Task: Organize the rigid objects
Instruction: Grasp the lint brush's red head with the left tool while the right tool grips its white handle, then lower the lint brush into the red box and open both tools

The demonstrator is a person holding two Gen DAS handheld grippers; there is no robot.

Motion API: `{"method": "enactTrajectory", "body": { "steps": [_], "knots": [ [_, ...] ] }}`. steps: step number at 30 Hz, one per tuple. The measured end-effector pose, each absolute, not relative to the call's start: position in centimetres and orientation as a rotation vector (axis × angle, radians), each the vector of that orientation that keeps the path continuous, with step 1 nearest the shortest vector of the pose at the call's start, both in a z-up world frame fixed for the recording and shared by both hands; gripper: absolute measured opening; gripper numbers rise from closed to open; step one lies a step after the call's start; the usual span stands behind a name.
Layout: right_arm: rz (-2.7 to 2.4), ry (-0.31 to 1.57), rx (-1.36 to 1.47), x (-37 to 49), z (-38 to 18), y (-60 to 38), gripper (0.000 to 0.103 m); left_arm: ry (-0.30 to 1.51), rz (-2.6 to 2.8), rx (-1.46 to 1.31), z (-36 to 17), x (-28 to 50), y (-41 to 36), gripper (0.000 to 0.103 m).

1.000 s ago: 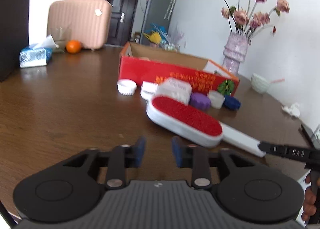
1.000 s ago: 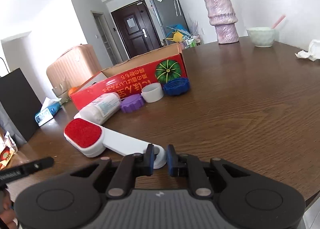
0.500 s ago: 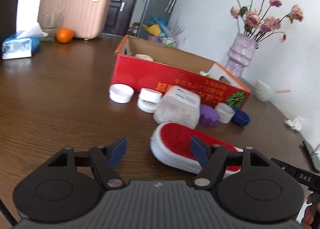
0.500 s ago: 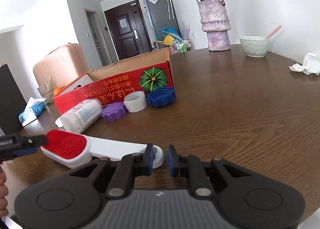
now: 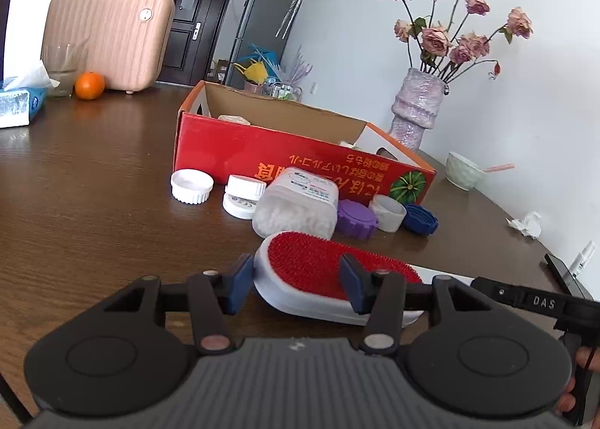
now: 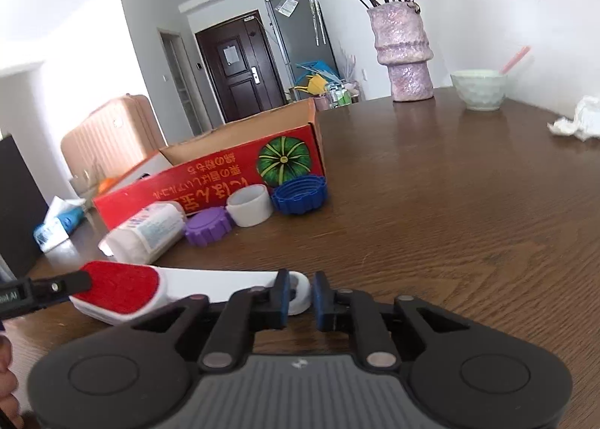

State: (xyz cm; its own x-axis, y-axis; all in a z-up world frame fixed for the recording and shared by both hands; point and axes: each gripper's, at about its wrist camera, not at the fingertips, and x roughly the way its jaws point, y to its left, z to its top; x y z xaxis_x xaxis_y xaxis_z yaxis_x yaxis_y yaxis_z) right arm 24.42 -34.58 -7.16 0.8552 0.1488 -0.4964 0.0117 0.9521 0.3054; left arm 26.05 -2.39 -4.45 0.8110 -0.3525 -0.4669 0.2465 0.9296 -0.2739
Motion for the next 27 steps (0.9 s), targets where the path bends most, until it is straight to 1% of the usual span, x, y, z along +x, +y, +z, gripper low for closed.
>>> {"method": "enactTrajectory", "body": {
  "steps": [5, 8, 12, 16, 19, 21, 27],
  "knots": [
    [0.089, 0.534, 0.338, 22.9, -6.8, -34.6, 0.013, 0.483, -0.305, -0.204, -3.5, 24.0, -2.3, 0.048],
    [0.096, 0.486, 0.333, 23.1, -5.1, -34.3, 0.013, 0.433, -0.291, -0.19, -2.1, 24.5, -2.5, 0.048],
    [0.107, 0.377, 0.345, 25.6, -1.2, -34.4, 0.013, 0.346, -0.317, -0.206, 0.9, 27.1, -1.9, 0.048],
    [0.132, 0.339, 0.341, 31.0, 2.1, -34.3, 0.013, 0.282, -0.316, -0.185, 3.7, 31.7, -1.7, 0.048],
    [0.146, 0.339, 0.307, 35.8, 3.4, -33.5, 0.013, 0.294, -0.296, -0.202, 4.7, 35.8, -1.2, 0.047],
    [0.151, 0.37, 0.307, 38.8, 3.3, -33.4, 0.013, 0.322, -0.286, -0.204, 4.5, 38.3, -0.9, 0.047],
    [0.163, 0.504, 0.301, 45.8, 0.9, -32.7, 0.013, 0.46, -0.282, -0.242, 1.4, 43.9, 0.5, 0.048]
  ]
}}
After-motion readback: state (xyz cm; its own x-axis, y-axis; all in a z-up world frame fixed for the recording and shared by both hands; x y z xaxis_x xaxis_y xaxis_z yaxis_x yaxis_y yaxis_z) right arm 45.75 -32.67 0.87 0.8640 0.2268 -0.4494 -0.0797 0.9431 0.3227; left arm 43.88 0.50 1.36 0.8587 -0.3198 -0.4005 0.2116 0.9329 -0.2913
